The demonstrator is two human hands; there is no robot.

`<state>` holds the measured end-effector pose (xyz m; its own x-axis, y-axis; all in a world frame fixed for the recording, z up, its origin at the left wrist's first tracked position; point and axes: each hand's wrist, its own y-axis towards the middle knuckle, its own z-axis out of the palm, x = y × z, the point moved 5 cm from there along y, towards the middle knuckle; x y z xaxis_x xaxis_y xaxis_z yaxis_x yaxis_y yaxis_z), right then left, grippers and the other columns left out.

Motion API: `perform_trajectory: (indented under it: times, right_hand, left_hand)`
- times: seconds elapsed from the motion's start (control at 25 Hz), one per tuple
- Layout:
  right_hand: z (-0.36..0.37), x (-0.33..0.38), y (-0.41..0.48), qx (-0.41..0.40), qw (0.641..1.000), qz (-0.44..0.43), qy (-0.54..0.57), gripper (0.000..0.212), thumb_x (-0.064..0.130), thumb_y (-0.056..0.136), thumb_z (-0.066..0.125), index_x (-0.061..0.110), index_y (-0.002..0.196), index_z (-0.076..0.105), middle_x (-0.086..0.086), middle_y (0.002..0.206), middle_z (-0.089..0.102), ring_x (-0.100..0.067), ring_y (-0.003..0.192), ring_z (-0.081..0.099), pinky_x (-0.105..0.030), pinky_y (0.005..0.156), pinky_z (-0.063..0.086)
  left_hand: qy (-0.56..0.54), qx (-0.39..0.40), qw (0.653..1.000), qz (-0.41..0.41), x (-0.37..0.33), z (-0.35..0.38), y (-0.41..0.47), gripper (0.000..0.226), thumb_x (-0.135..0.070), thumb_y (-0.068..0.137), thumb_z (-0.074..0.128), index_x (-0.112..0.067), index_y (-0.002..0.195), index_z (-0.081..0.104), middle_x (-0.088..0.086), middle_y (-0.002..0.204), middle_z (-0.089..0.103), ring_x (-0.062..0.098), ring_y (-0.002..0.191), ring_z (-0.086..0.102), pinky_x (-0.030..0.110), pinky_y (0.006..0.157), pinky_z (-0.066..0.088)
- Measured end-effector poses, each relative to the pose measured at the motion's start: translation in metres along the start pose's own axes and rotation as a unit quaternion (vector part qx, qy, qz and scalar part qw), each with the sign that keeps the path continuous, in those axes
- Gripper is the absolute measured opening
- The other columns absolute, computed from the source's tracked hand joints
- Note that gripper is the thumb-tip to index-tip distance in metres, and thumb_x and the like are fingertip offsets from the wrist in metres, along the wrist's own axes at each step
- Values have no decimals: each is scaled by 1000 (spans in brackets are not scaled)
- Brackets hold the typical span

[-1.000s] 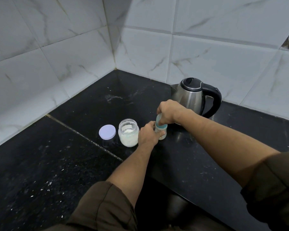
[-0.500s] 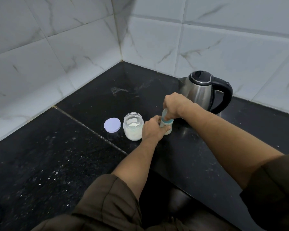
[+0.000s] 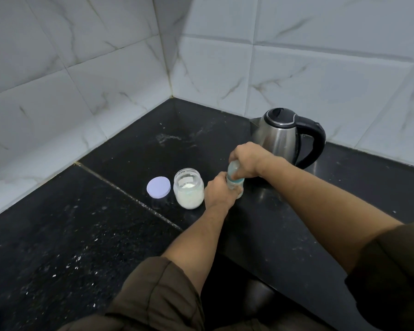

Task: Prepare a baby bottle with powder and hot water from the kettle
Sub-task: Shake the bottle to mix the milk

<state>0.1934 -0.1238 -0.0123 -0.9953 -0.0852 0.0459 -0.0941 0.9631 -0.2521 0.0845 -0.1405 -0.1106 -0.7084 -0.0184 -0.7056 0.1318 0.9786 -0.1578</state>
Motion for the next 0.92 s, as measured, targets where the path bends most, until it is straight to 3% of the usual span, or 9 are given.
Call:
perform_trajectory:
  times: [0.12, 0.2, 0.28, 0.36, 0.48, 0.64, 0.8, 0.92]
  right_hand:
    - [11, -16, -3, -13, 997, -10, 79, 82, 45, 82, 82, 21, 153, 50, -4, 146, 60, -25, 132, 57, -36, 109, 47]
    - [18, -25, -7, -13, 990, -13, 138, 101, 44, 78, 86, 20, 161, 34, -6, 150, 56, -27, 135, 54, -36, 112, 43]
    - [21, -31, -7, -36, 974, 4, 224, 107, 38, 78, 87, 21, 164, 26, -7, 149, 55, -28, 133, 54, -36, 111, 42]
    - [22, -36, -5, -72, 939, 31, 335, 102, 34, 77, 87, 23, 161, 30, -5, 144, 58, -23, 125, 60, -37, 110, 47]
    - [17, -36, -1, -97, 888, 35, 448, 81, 36, 71, 87, 25, 142, 50, 2, 122, 67, -17, 112, 66, -43, 104, 54]
    - [-11, -27, 2, -154, 872, 9, 464, 49, 38, 67, 82, 25, 111, 66, 5, 104, 73, -16, 103, 69, -39, 93, 58]
    - [-52, -25, 2, -209, 865, -20, 455, 46, 45, 75, 88, 24, 112, 70, 9, 102, 76, -9, 98, 71, -36, 91, 58]
    - [-84, -35, -3, -273, 815, -23, 511, 45, 47, 77, 90, 25, 110, 70, 7, 105, 77, -11, 98, 73, -37, 92, 60]
  left_hand:
    - [18, -2, 1000, -13, -9, -1, -2, 44, -40, 86, 77, -21, 123, 62, 3, 112, 71, 27, 105, 68, 39, 88, 55]
    - [20, -3, 1000, -8, -15, -7, 0, 47, -45, 83, 79, -23, 121, 63, 1, 109, 71, 26, 101, 68, 38, 85, 56]
    - [27, -24, 999, 11, -23, -20, 3, 45, -45, 83, 79, -24, 119, 65, -1, 106, 72, 24, 99, 67, 37, 81, 54]
    - [25, -56, 998, 30, -32, -35, 7, 39, -40, 84, 76, -24, 118, 65, -2, 104, 73, 23, 97, 68, 35, 78, 53]
    - [16, -105, 992, 70, -48, -59, 6, 38, -35, 82, 74, -24, 118, 66, -4, 100, 74, 20, 94, 68, 36, 80, 55]
    - [29, -165, 974, 151, -72, -84, 2, 35, -33, 76, 74, -24, 109, 68, -8, 90, 70, 15, 87, 65, 37, 80, 58]
    - [-14, -157, 963, 218, -89, -113, 10, 47, -49, 75, 70, -29, 118, 66, -14, 100, 68, 8, 94, 64, 34, 85, 57]
    - [-58, -155, 958, 235, -89, -139, 18, 60, -51, 83, 62, -26, 137, 59, -16, 114, 64, 6, 106, 61, 34, 97, 54]
